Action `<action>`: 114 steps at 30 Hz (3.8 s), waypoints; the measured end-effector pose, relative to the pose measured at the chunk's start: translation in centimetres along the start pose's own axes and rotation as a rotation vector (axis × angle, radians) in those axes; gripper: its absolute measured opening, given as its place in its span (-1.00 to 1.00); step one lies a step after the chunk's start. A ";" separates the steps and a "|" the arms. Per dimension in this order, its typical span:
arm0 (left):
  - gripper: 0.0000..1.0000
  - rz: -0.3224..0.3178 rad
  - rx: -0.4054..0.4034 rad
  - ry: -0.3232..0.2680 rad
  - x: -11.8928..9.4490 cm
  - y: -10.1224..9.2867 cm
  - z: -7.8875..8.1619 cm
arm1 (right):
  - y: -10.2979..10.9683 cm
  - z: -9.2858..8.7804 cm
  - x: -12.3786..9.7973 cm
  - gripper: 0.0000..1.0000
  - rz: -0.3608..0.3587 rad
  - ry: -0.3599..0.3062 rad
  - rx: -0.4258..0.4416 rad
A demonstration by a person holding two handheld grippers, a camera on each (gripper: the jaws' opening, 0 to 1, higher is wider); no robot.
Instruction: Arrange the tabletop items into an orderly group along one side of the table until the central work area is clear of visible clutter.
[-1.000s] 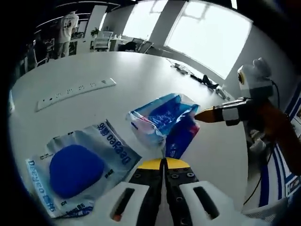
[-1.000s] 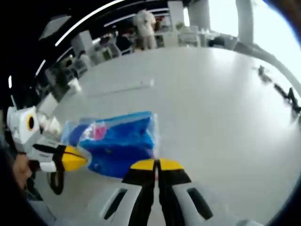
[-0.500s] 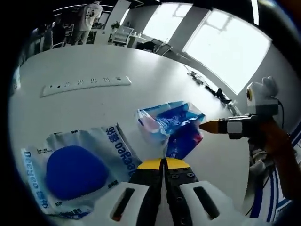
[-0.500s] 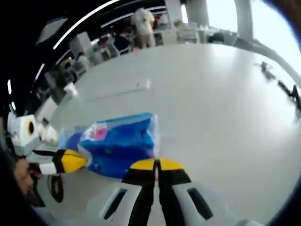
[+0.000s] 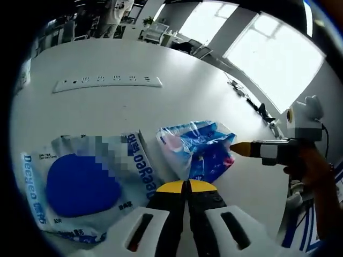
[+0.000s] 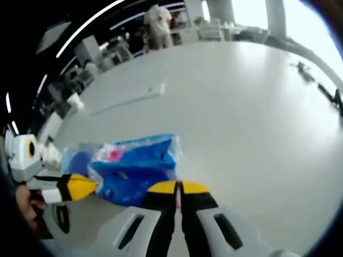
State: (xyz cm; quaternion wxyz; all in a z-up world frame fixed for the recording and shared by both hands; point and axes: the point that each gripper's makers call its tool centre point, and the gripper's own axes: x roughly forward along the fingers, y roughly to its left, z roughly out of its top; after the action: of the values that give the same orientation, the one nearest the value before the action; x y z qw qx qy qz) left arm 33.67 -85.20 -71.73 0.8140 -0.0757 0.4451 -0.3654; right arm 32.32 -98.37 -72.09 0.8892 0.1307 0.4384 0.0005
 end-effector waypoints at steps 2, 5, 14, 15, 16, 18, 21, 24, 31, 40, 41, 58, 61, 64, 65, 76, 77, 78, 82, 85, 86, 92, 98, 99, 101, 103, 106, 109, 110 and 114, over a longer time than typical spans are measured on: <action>-0.99 0.011 0.009 0.000 0.1 0.2 0.0 | 0.1 0.0 0.2 -1.00 0.008 -0.005 0.016; -0.99 0.022 0.014 0.005 0.1 0.3 -0.2 | -0.1 0.1 0.3 -1.00 0.006 -0.006 0.012; -0.85 0.053 0.024 -0.017 -0.3 0.0 -0.1 | -0.5 -0.1 0.3 -0.96 0.001 0.000 0.002; -0.81 0.046 0.006 -0.006 -0.6 -0.3 -0.2 | -0.6 -0.2 0.3 -0.93 -0.002 0.004 -0.002; -0.78 0.041 0.009 -0.012 -0.7 -0.5 -0.1 | -0.7 -0.2 0.3 -0.89 -0.005 0.003 -0.005; -0.75 0.043 0.025 -0.019 -1.1 -0.6 0.1 | -0.9 -0.3 0.2 -0.85 -0.004 -0.006 0.003; -0.68 0.043 0.024 -0.026 -1.4 -0.5 0.5 | -0.9 -0.3 0.0 -0.80 -0.001 -0.011 0.010; -0.60 0.049 0.053 -0.047 -1.9 -0.5 1.0 | -0.9 0.1 -0.3 -0.69 0.007 -0.027 0.009; -0.33 0.034 0.168 -0.078 -3.4 -0.9 1.2 | -0.1 1.0 -1.5 -0.45 0.024 -0.055 -0.016; 0.04 0.003 0.232 -0.115 -6.2 -0.8 1.5 | 2.4 0.7 -2.9 0.20 0.056 -0.046 -0.097; 0.09 -0.001 0.237 -0.120 -6.5 -0.8 1.6 | 2.7 0.7 -3.0 0.25 0.058 -0.045 -0.102; 0.89 -0.030 0.334 -0.213 -13.1 0.5 1.4 | 9.8 -1.0 -6.2 0.75 0.184 -0.026 -0.245; 1.00 -0.025 0.353 -0.216 -13.9 0.8 1.3 | 10.8 -1.3 -6.5 0.86 0.210 -0.024 -0.274; 1.00 -0.025 0.356 -0.223 -14.8 1.0 1.3 | 11.8 -1.8 -6.6 0.90 0.233 -0.017 -0.281; 1.00 -0.032 0.350 -0.225 -15.2 1.0 1.2 | 12.1 -1.9 -6.7 0.90 0.241 -0.017 -0.285; 1.00 -0.040 0.360 -0.240 -18.4 1.6 -1.0 | 16.3 -3.8 -7.4 0.97 0.361 -0.024 -0.343; 1.00 -0.039 0.362 -0.241 -18.7 1.6 -1.1 | 16.7 -4.0 -7.5 0.97 0.380 -0.024 -0.361; 1.00 -0.025 0.363 -0.245 -19.1 1.9 -1.3 | 17.1 -4.2 -7.6 0.98 0.395 -0.027 -0.365; 1.00 -0.009 0.387 -0.234 -20.0 2.5 -2.3 | 18.6 -5.1 -8.0 0.98 0.451 -0.018 -0.407; 1.00 -0.011 0.394 -0.246 -20.8 2.7 -2.7 | 19.4 -5.5 -8.1 0.97 0.463 -0.024 -0.430; 1.00 -0.014 0.388 -0.246 -21.0 2.7 -2.8 | 19.7 -5.6 -8.2 0.96 0.470 -0.025 -0.440; 1.00 -0.034 0.412 -0.267 -22.9 3.1 -3.8 | 21.5 -7.3 -8.3 0.89 0.516 -0.008 -0.460; 1.00 -0.046 0.390 -0.291 -24.5 3.7 -5.2 | 23.2 -8.9 -8.4 0.85 0.558 0.015 -0.491; 1.00 -0.035 0.392 -0.292 -24.7 4.0 -5.4 | 23.5 -9.1 -8.4 0.84 0.564 0.018 -0.495; 1.00 -0.028 0.398 -0.287 -24.9 4.2 -5.8 | 24.0 -9.5 -8.3 0.83 0.578 0.021 -0.515; 1.00 -0.024 0.391 -0.283 -25.3 4.4 -6.3 | 24.6 -9.8 -8.3 0.83 0.584 0.020 -0.528; 1.00 -0.022 0.389 -0.285 -25.9 4.5 -7.1 | 25.2 -10.0 -8.1 0.82 0.601 0.022 -0.550; 1.00 -0.018 0.382 -0.285 -26.4 4.8 -7.8 | 26.0 -10.4 -7.8 0.82 0.611 0.025 -0.571; 1.00 -0.013 0.380 -0.285 -26.6 5.0 -7.9 | 26.1 -10.5 -7.8 0.82 0.613 0.026 -0.578; 0.99 -0.034 0.316 -0.307 -27.3 5.5 -8.3 | 26.9 -11.4 -7.2 0.79 0.619 0.039 -0.590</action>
State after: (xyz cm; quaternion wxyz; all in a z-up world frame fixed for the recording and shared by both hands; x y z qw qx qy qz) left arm 20.89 -61.45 -60.89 0.8676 -0.0093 0.2519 -0.4286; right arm 22.03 -70.61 -66.83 0.8379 -0.0040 0.3763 0.3953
